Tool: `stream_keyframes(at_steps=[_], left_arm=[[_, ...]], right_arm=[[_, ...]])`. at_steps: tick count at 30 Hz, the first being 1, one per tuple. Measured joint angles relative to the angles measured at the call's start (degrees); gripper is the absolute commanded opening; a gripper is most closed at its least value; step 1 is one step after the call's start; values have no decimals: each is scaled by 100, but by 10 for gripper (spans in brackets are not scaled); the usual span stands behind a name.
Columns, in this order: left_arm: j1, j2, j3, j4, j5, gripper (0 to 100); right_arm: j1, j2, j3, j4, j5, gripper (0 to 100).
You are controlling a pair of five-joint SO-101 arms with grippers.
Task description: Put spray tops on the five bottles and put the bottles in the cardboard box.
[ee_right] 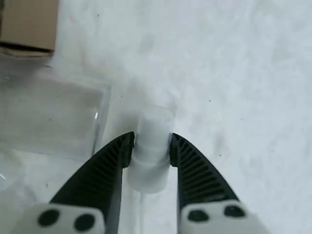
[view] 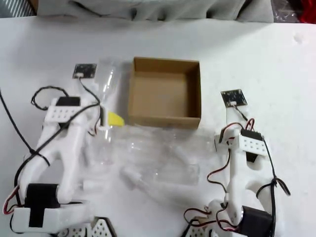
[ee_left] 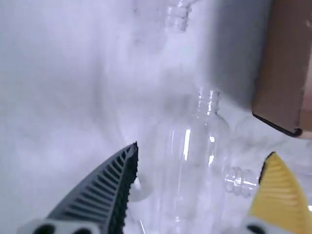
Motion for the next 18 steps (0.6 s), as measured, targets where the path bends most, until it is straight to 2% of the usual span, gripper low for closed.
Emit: stream_keyframes(at_steps=[4,9,18], left_arm=[[0,158,-510,369,-149,365],[0,1081,-1231,862,-176,365],[0,2057,-1635,941,-176,365]], right_arm=[[0,0,0,0,0,16],[0,0,0,0,0,16],[0,0,0,0,0,16]])
